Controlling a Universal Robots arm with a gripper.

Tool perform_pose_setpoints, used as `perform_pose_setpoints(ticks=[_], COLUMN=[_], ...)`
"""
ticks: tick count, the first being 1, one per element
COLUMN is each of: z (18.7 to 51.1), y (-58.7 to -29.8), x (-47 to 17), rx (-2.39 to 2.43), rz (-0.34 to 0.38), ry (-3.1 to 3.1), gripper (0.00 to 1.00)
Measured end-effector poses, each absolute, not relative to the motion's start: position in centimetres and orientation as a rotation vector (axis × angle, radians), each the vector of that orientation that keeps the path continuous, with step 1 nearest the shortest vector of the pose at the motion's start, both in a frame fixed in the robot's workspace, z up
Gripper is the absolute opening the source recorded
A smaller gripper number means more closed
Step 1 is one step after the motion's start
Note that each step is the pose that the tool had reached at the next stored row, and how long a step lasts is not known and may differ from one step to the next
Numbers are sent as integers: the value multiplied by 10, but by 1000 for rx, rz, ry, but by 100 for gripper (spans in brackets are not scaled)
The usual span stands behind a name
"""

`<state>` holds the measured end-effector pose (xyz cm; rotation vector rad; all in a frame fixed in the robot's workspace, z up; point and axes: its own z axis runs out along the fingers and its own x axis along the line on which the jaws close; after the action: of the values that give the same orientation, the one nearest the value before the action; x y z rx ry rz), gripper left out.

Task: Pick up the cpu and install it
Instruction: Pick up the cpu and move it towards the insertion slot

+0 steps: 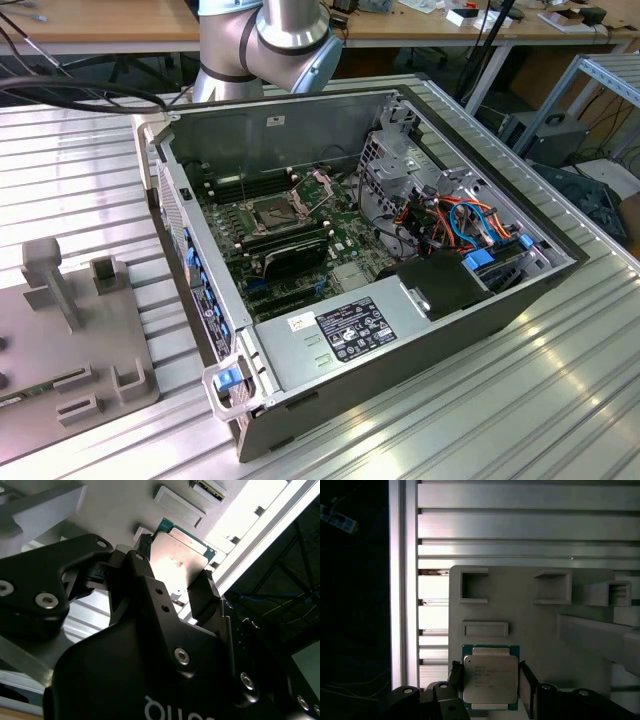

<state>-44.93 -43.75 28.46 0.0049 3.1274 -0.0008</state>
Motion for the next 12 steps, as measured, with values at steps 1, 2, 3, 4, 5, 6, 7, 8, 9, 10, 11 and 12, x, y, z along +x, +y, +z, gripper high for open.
perform_pose_setpoints(ticks=[1, 2, 3, 4, 5, 6, 7, 8, 9, 10, 11, 12], z=[286, 287, 288, 289, 292, 294, 296, 298, 299, 300, 300, 300], y=[-437, -438, -438, -438, -438, -438, -437, -437, -437, -437, -437, -437], x=[-449, -449, -449, -449, -449, -449, -449, -449, -449, -449, -449, -449], rx=[5, 5, 5, 5, 5, 5, 5, 5, 5, 5, 5, 5], rz=[-1, -1, -1, -1, -1, -1, -1, -1, -1, -1, -1, 0], ry=[3127, 3127, 3127, 3127, 3127, 3127, 3127, 3127, 3127, 3127, 3127, 3127], gripper=[55, 55, 55, 55, 55, 55, 55, 55, 55, 55, 55, 55])
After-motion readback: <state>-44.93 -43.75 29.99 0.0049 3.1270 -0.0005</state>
